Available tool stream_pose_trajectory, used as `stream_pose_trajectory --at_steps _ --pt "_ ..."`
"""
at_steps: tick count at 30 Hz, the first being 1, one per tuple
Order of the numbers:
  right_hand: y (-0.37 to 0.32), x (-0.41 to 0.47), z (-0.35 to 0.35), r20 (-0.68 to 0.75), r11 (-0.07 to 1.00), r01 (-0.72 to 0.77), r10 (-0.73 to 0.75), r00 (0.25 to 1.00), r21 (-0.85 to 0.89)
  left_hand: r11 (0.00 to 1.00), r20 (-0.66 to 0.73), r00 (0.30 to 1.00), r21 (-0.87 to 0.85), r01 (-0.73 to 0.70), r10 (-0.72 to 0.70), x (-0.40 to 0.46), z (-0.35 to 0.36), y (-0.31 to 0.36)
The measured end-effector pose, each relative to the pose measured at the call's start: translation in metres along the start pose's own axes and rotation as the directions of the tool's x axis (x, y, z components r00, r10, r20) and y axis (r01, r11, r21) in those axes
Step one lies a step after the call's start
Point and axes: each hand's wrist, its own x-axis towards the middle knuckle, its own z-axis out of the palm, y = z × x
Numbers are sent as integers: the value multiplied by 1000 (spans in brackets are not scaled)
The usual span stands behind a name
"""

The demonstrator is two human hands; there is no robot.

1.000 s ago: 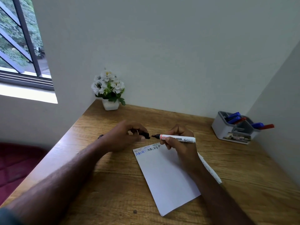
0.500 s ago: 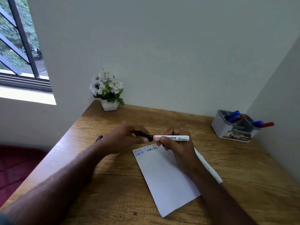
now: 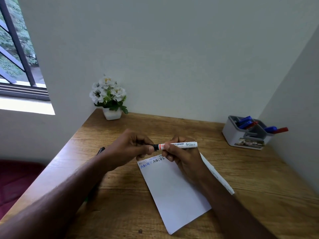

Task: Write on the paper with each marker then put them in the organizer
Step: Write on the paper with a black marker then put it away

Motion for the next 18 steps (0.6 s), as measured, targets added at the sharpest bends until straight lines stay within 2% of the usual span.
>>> stream_pose_trajectory --at_steps 2,7,12,14,16,18 --pt "0 0 -1 4 1000 7 -7 1000 -2 1000 -5 1000 -9 13 -13 0 2 0" --pt "3 -1 -5 -23 991 21 -24 999 -130 999 -13 999 -24 35 -36 0 8 -2" --pt "9 2 4 -103 979 -10 -12 995 -202 998 -11 1000 -55 24 -24 -1 4 3" --pt "11 4 9 -114 974 -24 -2 993 -226 997 -66 998 -80 9 -15 2 7 6" --pt "10 6 7 -127 969 3 -36 991 -248 989 -119 993 -147 1 -19 5 11 8" --pt "6 5 1 -155 970 41 -79 985 -238 990 -133 990 -140 33 -51 8 17 12"
